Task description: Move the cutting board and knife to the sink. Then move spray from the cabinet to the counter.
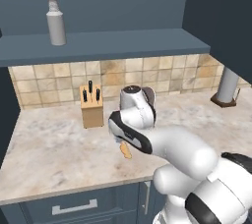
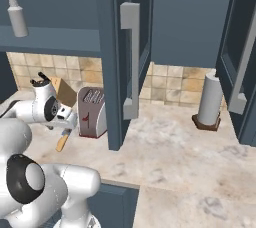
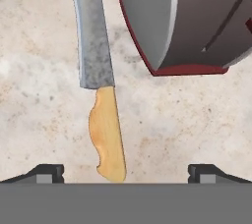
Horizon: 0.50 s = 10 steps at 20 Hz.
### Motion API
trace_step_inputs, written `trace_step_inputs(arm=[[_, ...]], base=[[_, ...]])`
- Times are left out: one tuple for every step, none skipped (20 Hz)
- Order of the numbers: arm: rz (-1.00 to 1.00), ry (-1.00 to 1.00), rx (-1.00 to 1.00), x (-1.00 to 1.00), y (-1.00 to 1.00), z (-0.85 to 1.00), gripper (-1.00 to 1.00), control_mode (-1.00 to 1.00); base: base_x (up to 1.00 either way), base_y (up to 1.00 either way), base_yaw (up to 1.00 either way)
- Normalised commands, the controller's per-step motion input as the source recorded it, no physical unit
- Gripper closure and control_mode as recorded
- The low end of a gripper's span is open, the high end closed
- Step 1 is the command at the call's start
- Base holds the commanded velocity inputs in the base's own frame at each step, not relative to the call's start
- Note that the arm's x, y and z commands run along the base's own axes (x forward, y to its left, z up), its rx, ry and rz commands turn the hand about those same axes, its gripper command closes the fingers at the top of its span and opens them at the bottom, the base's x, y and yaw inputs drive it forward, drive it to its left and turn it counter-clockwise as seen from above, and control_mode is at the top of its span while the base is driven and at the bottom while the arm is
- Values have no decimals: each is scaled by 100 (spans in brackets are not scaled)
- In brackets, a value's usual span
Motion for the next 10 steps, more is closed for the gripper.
trace_step_inputs(arm=[[0,9,6,28,1,-21,-100,-100],[0,7,7,14,0,-16,-100,-100],[0,5,6,0,0,-16,-100,-100],[0,3,5,0,0,-26,-100,-100],[1,3,4,0,0,-35,-100,-100],[3,4,3,0,0,-46,-100,-100],[4,5,3,0,0,-49,-100,-100],[5,4,3,-1,0,-51,-100,-100],[5,3,3,-3,0,-45,-100,-100],[5,3,3,-6,0,-34,-100,-100]], base=[[0,0,0],[0,0,0],[0,0,0],[0,0,0],[0,0,0],[0,0,0],[0,0,0],[0,0,0],[0,0,0],[0,0,0]])
